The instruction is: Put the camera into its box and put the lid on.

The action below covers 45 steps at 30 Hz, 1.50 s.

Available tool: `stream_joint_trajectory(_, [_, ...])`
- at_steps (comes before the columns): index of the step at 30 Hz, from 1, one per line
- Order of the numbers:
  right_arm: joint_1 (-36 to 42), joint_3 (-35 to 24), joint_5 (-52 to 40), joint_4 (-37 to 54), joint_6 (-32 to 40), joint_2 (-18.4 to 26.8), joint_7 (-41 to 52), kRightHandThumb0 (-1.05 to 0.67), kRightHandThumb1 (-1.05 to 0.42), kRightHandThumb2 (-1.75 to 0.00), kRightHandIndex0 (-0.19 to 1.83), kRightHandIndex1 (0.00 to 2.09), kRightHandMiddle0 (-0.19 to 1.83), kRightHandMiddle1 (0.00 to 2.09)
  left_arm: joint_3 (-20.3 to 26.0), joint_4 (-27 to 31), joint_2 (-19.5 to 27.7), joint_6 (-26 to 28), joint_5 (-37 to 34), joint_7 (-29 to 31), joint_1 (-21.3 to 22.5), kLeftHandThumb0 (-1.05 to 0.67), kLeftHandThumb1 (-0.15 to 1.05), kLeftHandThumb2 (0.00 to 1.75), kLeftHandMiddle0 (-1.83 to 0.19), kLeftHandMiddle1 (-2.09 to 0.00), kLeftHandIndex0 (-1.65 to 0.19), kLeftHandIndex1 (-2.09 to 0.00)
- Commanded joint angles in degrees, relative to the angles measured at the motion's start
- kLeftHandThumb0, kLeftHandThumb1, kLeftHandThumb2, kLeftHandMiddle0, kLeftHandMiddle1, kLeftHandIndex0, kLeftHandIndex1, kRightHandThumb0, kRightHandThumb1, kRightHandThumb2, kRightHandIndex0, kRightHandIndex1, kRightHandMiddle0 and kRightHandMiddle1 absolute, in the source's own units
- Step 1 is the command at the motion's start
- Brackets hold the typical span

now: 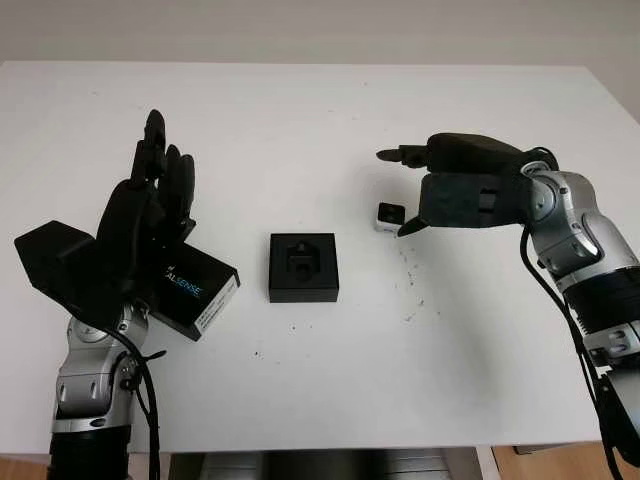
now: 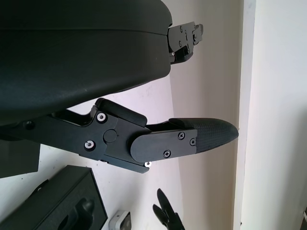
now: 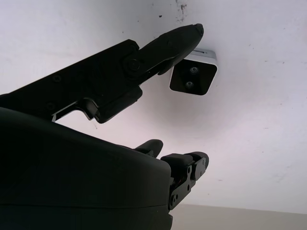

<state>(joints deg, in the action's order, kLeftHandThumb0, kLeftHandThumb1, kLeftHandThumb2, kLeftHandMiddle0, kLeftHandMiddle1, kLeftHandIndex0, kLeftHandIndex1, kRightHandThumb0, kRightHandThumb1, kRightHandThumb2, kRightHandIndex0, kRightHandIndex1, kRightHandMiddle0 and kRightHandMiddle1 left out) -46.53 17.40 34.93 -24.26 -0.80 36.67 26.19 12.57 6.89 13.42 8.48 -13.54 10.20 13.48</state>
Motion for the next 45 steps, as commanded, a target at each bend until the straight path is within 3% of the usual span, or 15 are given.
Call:
stream_joint_trajectory(1, [1.5, 0.2, 0.7, 1.5, 0.1, 0.5, -0.7, -0.65, -0.79, -0.05, 0.14, 0.55, 0.32, 0.07, 0.1, 1.0, 0.6, 0.1, -0.1, 0.2, -0.1, -0.74, 1.05, 0.52, 0.19, 0.00, 0.19, 0.00])
stream_joint_trajectory(8, [5.2, -0.6, 0.7, 3.8, 1.0, -0.6, -4.3, -0.57, -0.79, -0.05, 0.13, 0.46, 0.36, 0.07, 0.1, 0.9, 0.5, 0.3, -0.1, 0.4, 0.0, -0.75, 1.05, 0.52, 0.19, 0.00, 0.19, 0.00])
stream_joint_trajectory(17, [11.5, -1.5, 3.5, 5.3, -7.3, 0.2, -19.6, -0.63, -0.78, -0.05, 0.34, 0.42, 0.52, 0.11, 0.0, 0.4, 0.5, -0.3, 0.1, 0.7, 0.1, -0.75, 1.05, 0.51, 0.19, 0.00, 0.19, 0.00])
stream_joint_trajectory(22, [13.9, -1.0, 7.7, 5.3, -7.1, -0.4, -26.8, -0.68, -0.84, -0.06, 0.20, 0.24, 0.51, 0.11, 0.1, 0.3, 0.3, -0.4, 0.1, 0.6, 0.2, -0.75, 1.05, 0.51, 0.19, 0.00, 0.19, 0.00])
stream_joint_trajectory(27, [14.6, -1.1, 9.6, 2.7, -6.3, -2.1, -32.9, -0.70, -0.88, -0.07, 0.21, 0.18, 0.50, 0.12, -0.3, 0.1, 0.4, -0.5, 0.9, 0.4, 0.0, -0.75, 1.05, 0.52, 0.19, 0.00, 0.19, 0.00])
stream_joint_trajectory(35, [14.2, -1.5, 8.5, 0.7, -4.3, -4.0, -34.0, -0.70, -0.90, -0.06, 0.23, 0.15, 0.50, 0.16, -0.3, 0.1, 0.3, -1.2, 1.3, 0.6, -0.3, -0.74, 1.05, 0.54, 0.19, 0.00, 0.19, 0.00])
stream_joint_trajectory(45, [14.3, -3.6, 2.8, 2.4, 1.5, -7.2, -28.4, -0.67, -0.91, -0.06, 0.17, 0.08, 0.43, 0.14, -0.2, -0.3, 0.5, -1.2, 1.3, 0.8, 0.1, -0.75, 1.05, 0.54, 0.19, 0.00, 0.19, 0.00])
